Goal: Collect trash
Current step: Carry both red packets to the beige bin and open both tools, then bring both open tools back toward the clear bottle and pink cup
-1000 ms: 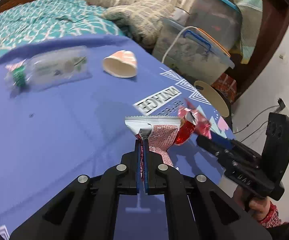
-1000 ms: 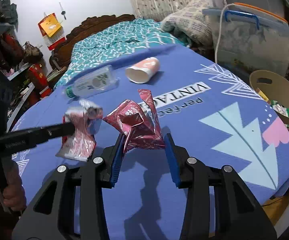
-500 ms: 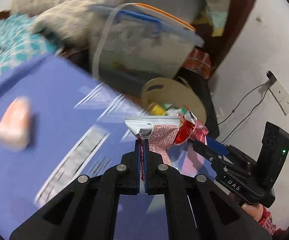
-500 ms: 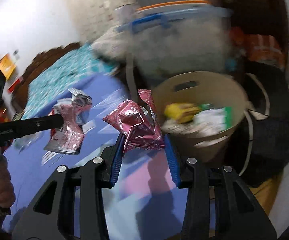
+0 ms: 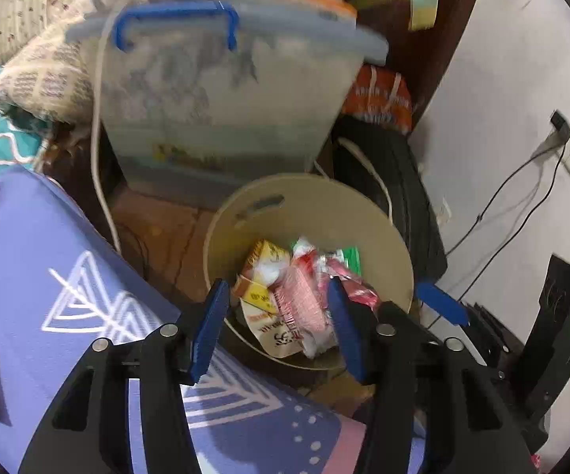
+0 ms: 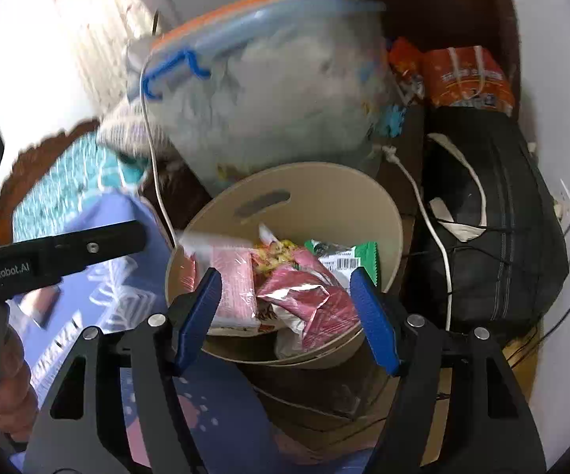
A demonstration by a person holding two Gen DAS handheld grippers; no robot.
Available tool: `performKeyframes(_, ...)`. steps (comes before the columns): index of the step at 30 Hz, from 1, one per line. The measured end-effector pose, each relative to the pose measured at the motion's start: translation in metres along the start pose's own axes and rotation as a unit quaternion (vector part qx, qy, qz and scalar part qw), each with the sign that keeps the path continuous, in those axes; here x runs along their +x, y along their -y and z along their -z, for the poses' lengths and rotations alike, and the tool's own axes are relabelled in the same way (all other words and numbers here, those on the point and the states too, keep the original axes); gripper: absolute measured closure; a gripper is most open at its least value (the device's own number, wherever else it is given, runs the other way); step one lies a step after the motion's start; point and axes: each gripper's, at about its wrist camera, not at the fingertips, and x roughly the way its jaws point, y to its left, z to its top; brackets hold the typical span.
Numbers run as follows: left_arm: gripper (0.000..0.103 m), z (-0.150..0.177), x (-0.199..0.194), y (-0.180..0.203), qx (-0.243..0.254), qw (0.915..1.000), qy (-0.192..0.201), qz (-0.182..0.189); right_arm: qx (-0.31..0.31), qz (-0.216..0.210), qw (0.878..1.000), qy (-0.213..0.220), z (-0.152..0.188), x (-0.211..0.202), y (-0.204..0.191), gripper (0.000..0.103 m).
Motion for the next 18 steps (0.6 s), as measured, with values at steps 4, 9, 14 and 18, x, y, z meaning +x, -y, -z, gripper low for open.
performKeyframes(4, 0.055, 0.021, -0.045, -0.023, -0.025, 0.9992, 0.032, 0.010, 0.031, -0.019, 0.999, 0.033, 0.011, -0.034, -0.009, 0.037)
performKeyframes(9, 0.055, 0.084, -0.111, -0.062, -0.046, 0.9972, 0.057, -0.016, 0.018, -0.085, 0.996, 0.027, 0.030, -0.051, -0.065, 0.043)
performKeyframes(14, 0.055, 0.163, -0.163, -0.110, -0.077, 0.9936, 0.049, -0.068, -0.028, -0.183, 0.981, -0.049, 0.065, -0.040, -0.154, 0.045)
performKeyframes(18, 0.055, 0.238, -0.207, -0.162, -0.124, 0.9827, 0.037, -0.132, -0.098, -0.275, 0.946, -0.141, 0.098, -0.026, -0.250, 0.047)
